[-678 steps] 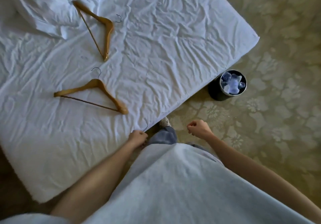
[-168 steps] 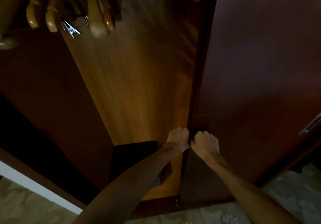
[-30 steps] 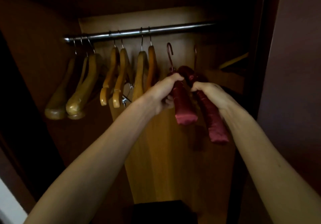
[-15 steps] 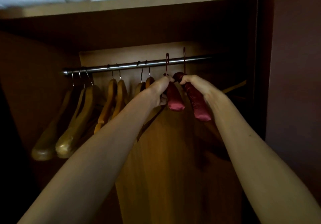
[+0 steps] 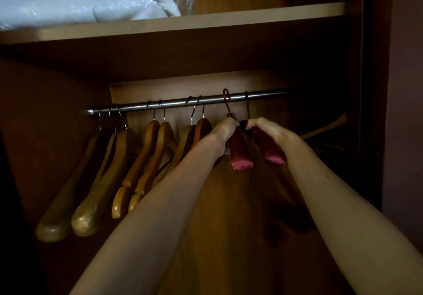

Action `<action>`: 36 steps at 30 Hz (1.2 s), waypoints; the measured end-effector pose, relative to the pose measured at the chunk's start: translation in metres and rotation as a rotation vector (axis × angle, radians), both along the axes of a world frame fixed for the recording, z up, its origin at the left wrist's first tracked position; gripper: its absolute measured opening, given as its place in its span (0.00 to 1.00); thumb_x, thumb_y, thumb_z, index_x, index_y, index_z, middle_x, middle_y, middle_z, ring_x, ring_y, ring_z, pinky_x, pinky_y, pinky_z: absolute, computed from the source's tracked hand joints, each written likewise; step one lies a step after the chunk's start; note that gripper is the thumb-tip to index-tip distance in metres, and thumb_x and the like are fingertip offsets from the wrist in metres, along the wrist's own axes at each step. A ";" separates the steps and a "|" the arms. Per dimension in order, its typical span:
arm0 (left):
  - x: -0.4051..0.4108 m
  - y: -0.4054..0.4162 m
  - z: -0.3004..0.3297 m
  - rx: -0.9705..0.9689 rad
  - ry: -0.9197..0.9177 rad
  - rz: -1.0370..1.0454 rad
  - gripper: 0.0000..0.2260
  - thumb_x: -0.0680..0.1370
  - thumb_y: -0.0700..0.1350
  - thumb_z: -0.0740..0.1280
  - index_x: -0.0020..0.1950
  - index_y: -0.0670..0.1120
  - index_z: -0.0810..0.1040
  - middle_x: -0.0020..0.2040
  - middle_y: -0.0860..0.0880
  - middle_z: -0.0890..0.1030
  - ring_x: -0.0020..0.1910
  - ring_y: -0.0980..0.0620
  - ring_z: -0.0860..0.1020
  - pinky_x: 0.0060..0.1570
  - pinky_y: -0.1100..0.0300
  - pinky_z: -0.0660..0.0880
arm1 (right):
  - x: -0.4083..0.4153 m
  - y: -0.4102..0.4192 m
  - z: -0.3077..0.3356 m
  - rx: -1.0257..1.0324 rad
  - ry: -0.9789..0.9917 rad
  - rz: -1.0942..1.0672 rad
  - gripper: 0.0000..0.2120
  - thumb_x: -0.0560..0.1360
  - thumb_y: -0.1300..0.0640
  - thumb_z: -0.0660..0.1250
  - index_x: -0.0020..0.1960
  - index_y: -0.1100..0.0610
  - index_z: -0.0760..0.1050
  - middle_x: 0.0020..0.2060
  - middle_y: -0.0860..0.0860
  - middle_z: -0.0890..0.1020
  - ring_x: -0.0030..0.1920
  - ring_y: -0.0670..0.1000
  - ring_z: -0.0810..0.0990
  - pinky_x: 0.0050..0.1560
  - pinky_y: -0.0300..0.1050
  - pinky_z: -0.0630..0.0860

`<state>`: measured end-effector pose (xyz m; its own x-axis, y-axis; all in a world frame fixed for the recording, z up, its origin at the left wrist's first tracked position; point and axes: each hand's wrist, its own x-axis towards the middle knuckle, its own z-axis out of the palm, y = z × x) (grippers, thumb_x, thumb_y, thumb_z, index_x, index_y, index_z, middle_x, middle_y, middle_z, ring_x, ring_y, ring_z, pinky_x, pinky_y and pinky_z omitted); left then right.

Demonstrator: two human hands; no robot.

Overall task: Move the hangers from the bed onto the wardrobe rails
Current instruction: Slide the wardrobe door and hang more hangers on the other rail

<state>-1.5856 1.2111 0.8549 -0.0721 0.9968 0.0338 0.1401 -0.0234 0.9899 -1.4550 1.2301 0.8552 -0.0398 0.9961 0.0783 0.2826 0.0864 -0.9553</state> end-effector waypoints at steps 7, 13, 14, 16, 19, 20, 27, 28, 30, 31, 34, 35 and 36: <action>0.000 0.009 0.025 0.065 0.055 0.040 0.12 0.84 0.48 0.59 0.61 0.42 0.76 0.49 0.44 0.78 0.44 0.47 0.77 0.40 0.55 0.74 | -0.002 0.003 -0.002 0.023 -0.046 -0.038 0.14 0.76 0.53 0.66 0.60 0.56 0.74 0.48 0.55 0.78 0.42 0.52 0.75 0.39 0.43 0.70; -0.004 0.018 0.003 -0.049 0.066 0.044 0.10 0.84 0.49 0.60 0.50 0.44 0.75 0.45 0.46 0.78 0.43 0.49 0.77 0.52 0.54 0.76 | 0.005 0.007 -0.013 0.077 -0.110 -0.147 0.18 0.74 0.50 0.70 0.59 0.58 0.72 0.48 0.53 0.79 0.47 0.53 0.79 0.41 0.44 0.75; -0.004 0.020 -0.001 -0.047 0.061 0.039 0.11 0.84 0.49 0.60 0.54 0.44 0.76 0.46 0.46 0.79 0.45 0.49 0.78 0.53 0.53 0.77 | 0.007 0.009 -0.016 0.075 -0.126 -0.155 0.22 0.74 0.48 0.71 0.62 0.59 0.74 0.50 0.54 0.80 0.48 0.54 0.80 0.41 0.44 0.75; -0.006 0.019 -0.005 -0.029 0.066 0.045 0.15 0.84 0.52 0.59 0.62 0.43 0.76 0.46 0.49 0.79 0.44 0.52 0.79 0.43 0.58 0.78 | 0.009 0.006 -0.021 0.076 -0.154 -0.173 0.28 0.73 0.45 0.72 0.68 0.58 0.74 0.56 0.55 0.81 0.52 0.55 0.80 0.42 0.44 0.75; -0.017 0.016 -0.002 0.058 0.286 0.109 0.18 0.84 0.58 0.59 0.58 0.44 0.76 0.36 0.50 0.78 0.26 0.57 0.71 0.27 0.65 0.68 | 0.013 0.000 -0.026 0.112 -0.215 -0.227 0.25 0.74 0.43 0.71 0.65 0.58 0.77 0.54 0.54 0.82 0.49 0.55 0.80 0.45 0.45 0.76; -0.023 0.016 0.001 0.116 0.381 0.139 0.19 0.83 0.59 0.59 0.55 0.44 0.78 0.36 0.47 0.81 0.24 0.57 0.71 0.29 0.64 0.70 | 0.014 -0.004 -0.026 0.150 -0.283 -0.266 0.24 0.75 0.43 0.70 0.63 0.58 0.78 0.53 0.54 0.82 0.49 0.55 0.80 0.46 0.44 0.76; -0.100 -0.014 0.010 0.411 1.016 0.593 0.11 0.80 0.53 0.66 0.44 0.47 0.79 0.39 0.49 0.80 0.40 0.49 0.81 0.47 0.51 0.82 | -0.017 -0.057 -0.016 0.793 -0.485 -0.504 0.21 0.76 0.49 0.71 0.65 0.59 0.78 0.62 0.57 0.79 0.60 0.56 0.79 0.58 0.46 0.78; -0.108 -0.017 0.006 0.372 1.063 0.592 0.09 0.80 0.50 0.66 0.44 0.46 0.78 0.38 0.49 0.79 0.39 0.50 0.80 0.45 0.53 0.82 | -0.029 -0.064 -0.015 0.824 -0.452 -0.439 0.21 0.76 0.49 0.71 0.65 0.57 0.78 0.62 0.55 0.80 0.59 0.54 0.80 0.58 0.44 0.78; -0.119 -0.020 -0.002 0.286 1.048 0.520 0.08 0.80 0.47 0.65 0.45 0.45 0.79 0.37 0.48 0.81 0.36 0.50 0.82 0.37 0.57 0.82 | -0.054 -0.078 -0.014 0.799 -0.393 -0.298 0.21 0.76 0.50 0.72 0.66 0.56 0.78 0.57 0.52 0.83 0.53 0.49 0.83 0.52 0.37 0.79; -0.122 -0.019 -0.006 0.254 1.015 0.479 0.09 0.80 0.47 0.65 0.45 0.45 0.80 0.37 0.47 0.82 0.34 0.50 0.83 0.34 0.58 0.80 | -0.067 -0.083 -0.015 0.763 -0.398 -0.245 0.21 0.76 0.49 0.72 0.66 0.55 0.78 0.53 0.50 0.84 0.47 0.46 0.82 0.45 0.30 0.76; -0.129 -0.019 -0.014 0.190 0.881 0.411 0.09 0.81 0.47 0.63 0.43 0.47 0.79 0.35 0.47 0.82 0.33 0.52 0.81 0.37 0.58 0.79 | -0.098 -0.076 -0.029 0.616 -0.471 -0.150 0.19 0.76 0.45 0.72 0.60 0.57 0.79 0.47 0.51 0.84 0.39 0.47 0.77 0.37 0.31 0.72; -0.131 -0.019 -0.017 0.169 0.847 0.395 0.13 0.82 0.50 0.62 0.41 0.48 0.78 0.33 0.48 0.81 0.32 0.53 0.79 0.41 0.56 0.78 | -0.106 -0.068 -0.037 0.552 -0.487 -0.125 0.19 0.75 0.43 0.72 0.57 0.56 0.79 0.46 0.51 0.84 0.40 0.48 0.79 0.42 0.37 0.77; -0.132 -0.018 -0.020 0.148 0.823 0.374 0.17 0.83 0.53 0.60 0.38 0.48 0.77 0.30 0.48 0.79 0.30 0.53 0.77 0.44 0.55 0.77 | -0.114 -0.062 -0.045 0.489 -0.495 -0.095 0.20 0.73 0.40 0.72 0.54 0.55 0.79 0.45 0.51 0.84 0.42 0.50 0.81 0.48 0.44 0.80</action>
<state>-1.7172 1.1926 0.8350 -0.2857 0.8947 0.3433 0.8240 0.0464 0.5646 -1.5687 1.1683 0.8105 -0.1006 0.8520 0.5138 0.7019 0.4268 -0.5702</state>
